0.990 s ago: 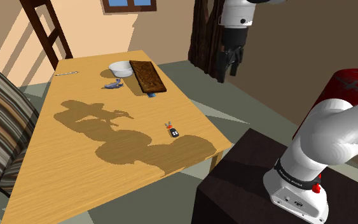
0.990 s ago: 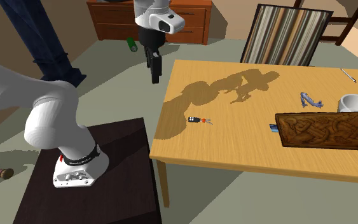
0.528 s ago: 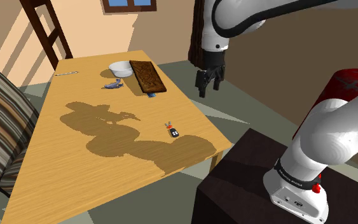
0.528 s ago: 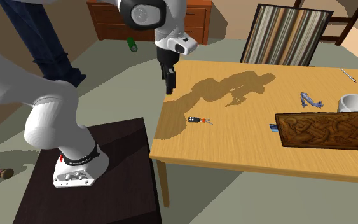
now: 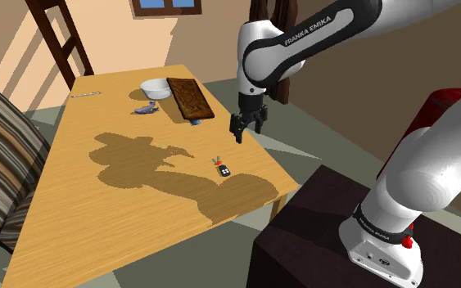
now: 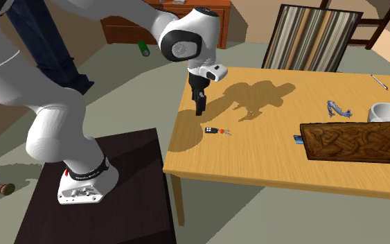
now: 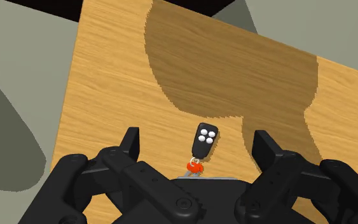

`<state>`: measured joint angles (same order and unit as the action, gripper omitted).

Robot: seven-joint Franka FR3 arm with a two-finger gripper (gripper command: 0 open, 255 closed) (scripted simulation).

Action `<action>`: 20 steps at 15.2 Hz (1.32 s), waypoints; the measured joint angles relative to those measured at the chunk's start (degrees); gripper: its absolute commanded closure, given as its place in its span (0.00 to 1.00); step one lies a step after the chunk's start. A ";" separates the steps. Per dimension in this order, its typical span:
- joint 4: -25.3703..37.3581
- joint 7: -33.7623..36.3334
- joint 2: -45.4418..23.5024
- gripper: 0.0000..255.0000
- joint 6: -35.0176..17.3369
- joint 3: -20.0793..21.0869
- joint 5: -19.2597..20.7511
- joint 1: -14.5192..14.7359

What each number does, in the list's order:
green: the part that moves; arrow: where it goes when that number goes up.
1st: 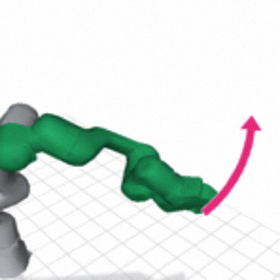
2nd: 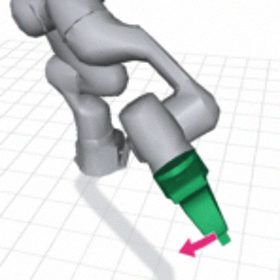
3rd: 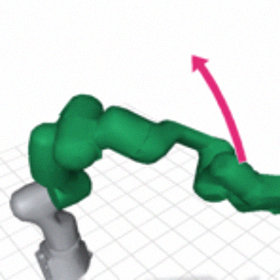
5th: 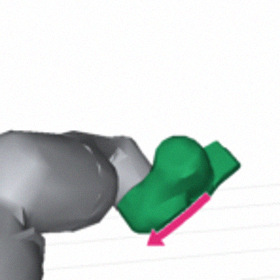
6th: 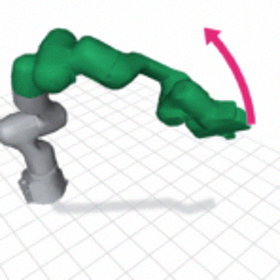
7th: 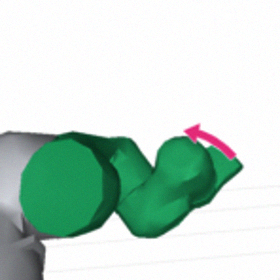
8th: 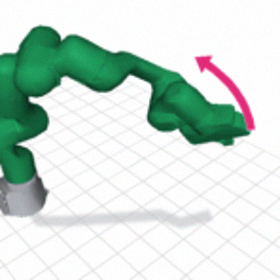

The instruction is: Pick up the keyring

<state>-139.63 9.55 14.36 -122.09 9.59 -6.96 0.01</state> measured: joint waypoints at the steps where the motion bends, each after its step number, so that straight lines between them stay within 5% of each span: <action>1: 0.13 0.58 -1.62 0.00 -1.56 0.18 0.22 -0.12; 12: 11.23 10.95 -27.25 0.00 -16.62 1.10 6.43 0.63; 20: 13.45 13.43 -34.90 0.00 -22.05 0.28 8.44 1.80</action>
<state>-126.18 22.98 -20.54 -144.14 9.86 1.48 1.81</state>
